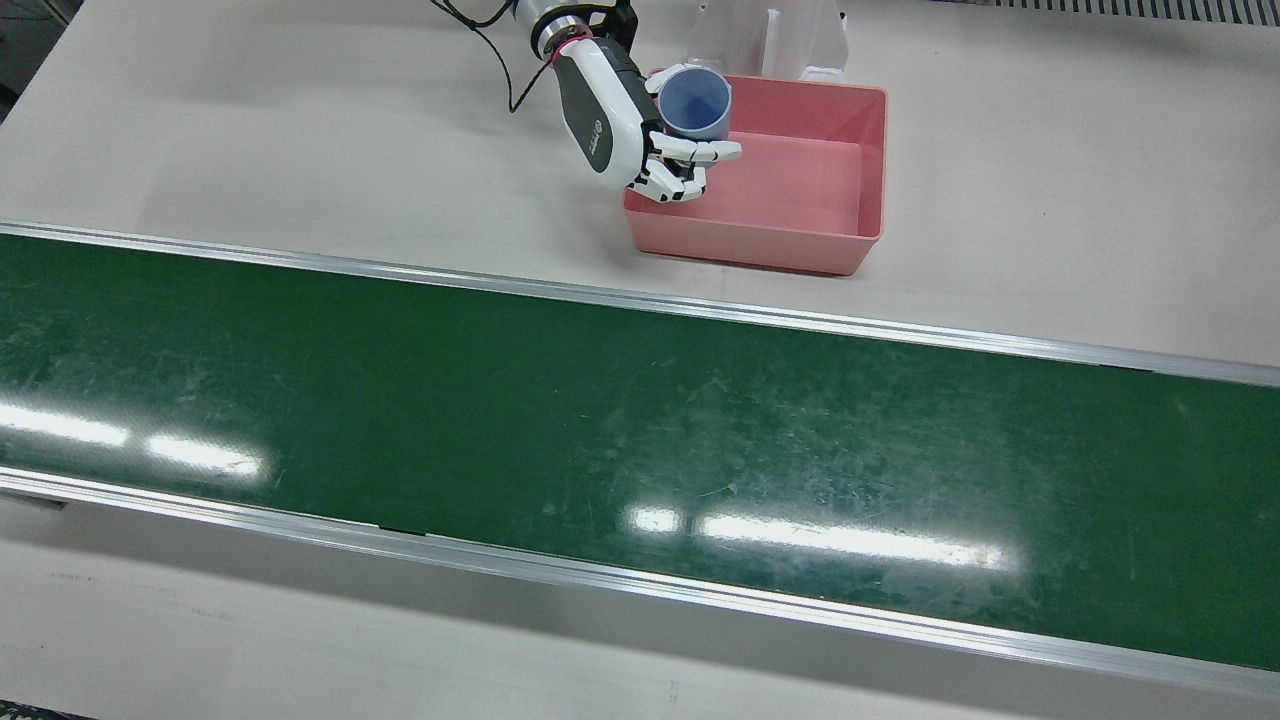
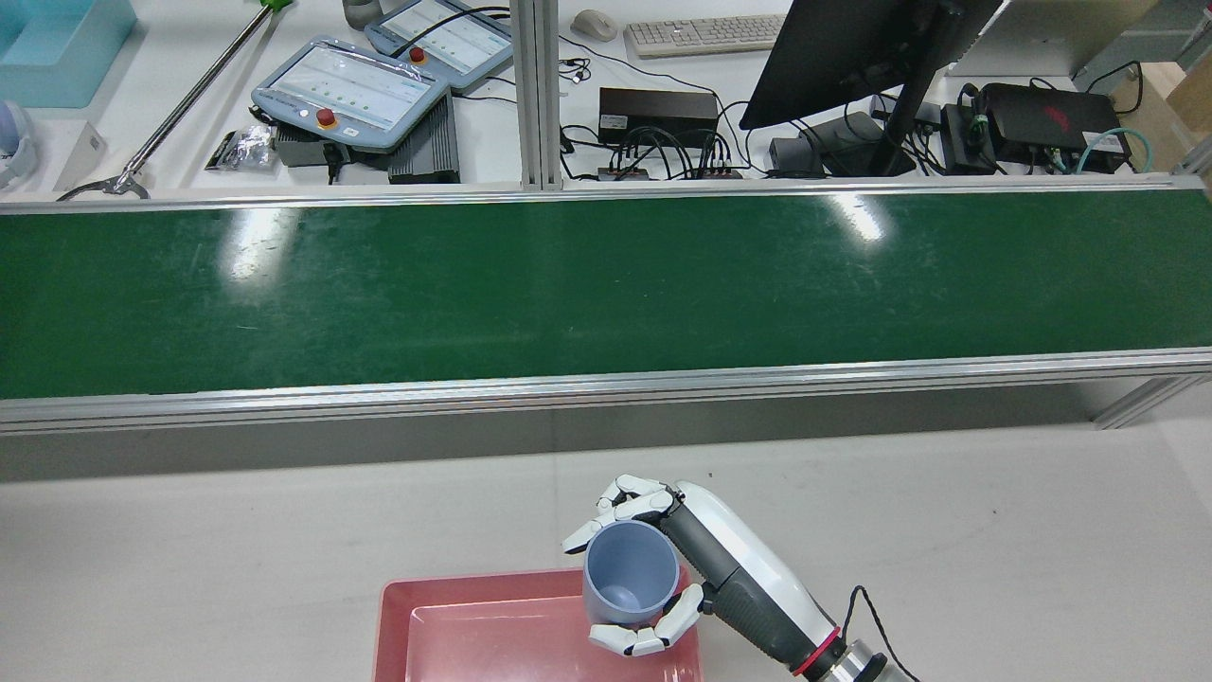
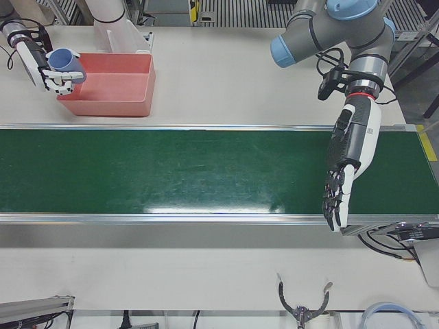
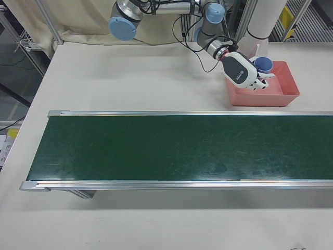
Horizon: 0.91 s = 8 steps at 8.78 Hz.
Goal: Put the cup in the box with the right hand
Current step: 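Open the right hand to release the cup into the pink tray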
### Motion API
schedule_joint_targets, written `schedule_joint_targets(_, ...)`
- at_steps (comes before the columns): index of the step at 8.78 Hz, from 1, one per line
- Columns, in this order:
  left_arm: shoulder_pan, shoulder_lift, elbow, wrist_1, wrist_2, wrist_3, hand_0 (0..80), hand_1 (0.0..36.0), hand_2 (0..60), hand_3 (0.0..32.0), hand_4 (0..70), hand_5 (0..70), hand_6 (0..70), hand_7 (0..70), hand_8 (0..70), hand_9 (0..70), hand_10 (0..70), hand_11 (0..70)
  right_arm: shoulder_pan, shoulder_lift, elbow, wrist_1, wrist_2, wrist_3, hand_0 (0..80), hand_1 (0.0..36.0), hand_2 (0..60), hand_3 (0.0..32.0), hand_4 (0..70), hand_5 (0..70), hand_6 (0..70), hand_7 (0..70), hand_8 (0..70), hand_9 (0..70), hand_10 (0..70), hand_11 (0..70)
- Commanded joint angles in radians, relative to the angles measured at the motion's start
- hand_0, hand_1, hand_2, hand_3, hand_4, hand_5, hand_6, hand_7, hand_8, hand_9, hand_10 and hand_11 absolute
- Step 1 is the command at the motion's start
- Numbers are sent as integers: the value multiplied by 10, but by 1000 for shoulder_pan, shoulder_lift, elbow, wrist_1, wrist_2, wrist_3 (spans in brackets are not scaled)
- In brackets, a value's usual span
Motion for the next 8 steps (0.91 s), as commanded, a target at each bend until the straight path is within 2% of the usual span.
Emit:
schedule_joint_targets(1, 0, -1, 0, 1, 0, 0, 0, 0, 0, 0, 0, 0, 0, 0, 0, 0, 0, 0, -22, 7, -10, 14, -1, -1, 565, 135, 18, 0, 236, 55, 33, 88, 56, 102, 1, 19)
schedule_joint_targets(2, 0, -1, 0, 1, 0, 0, 0, 0, 0, 0, 0, 0, 0, 0, 0, 0, 0, 0, -25, 6, -10, 14, -3, 1, 524, 110, 30, 0, 197, 46, 30, 87, 59, 108, 0, 1)
schedule_joint_targets(4, 0, -1, 0, 1, 0, 0, 0, 0, 0, 0, 0, 0, 0, 0, 0, 0, 0, 0, -22, -3, 2, 13, -9, 25, 503, 91, 34, 0, 194, 40, 33, 106, 72, 131, 0, 0)
schedule_joint_targets(5, 0, 1, 0, 1, 0, 0, 0, 0, 0, 0, 0, 0, 0, 0, 0, 0, 0, 0, -22, -3, 13, 11, -9, 48, 501, 64, 0, 0, 219, 37, 33, 109, 76, 136, 0, 0)
schedule_joint_targets(6, 0, -1, 0, 1, 0, 0, 0, 0, 0, 0, 0, 0, 0, 0, 0, 0, 0, 0, -16, -8, 32, 11, -10, 50, 492, 61, 0, 0, 227, 35, 33, 114, 77, 139, 0, 0)
schedule_joint_targets(8, 0, -1, 0, 1, 0, -2, 0, 0, 0, 0, 0, 0, 0, 0, 0, 0, 0, 0, 19, -51, 123, 6, -16, 48, 470, 96, 98, 0, 196, 34, 37, 133, 82, 151, 0, 0)
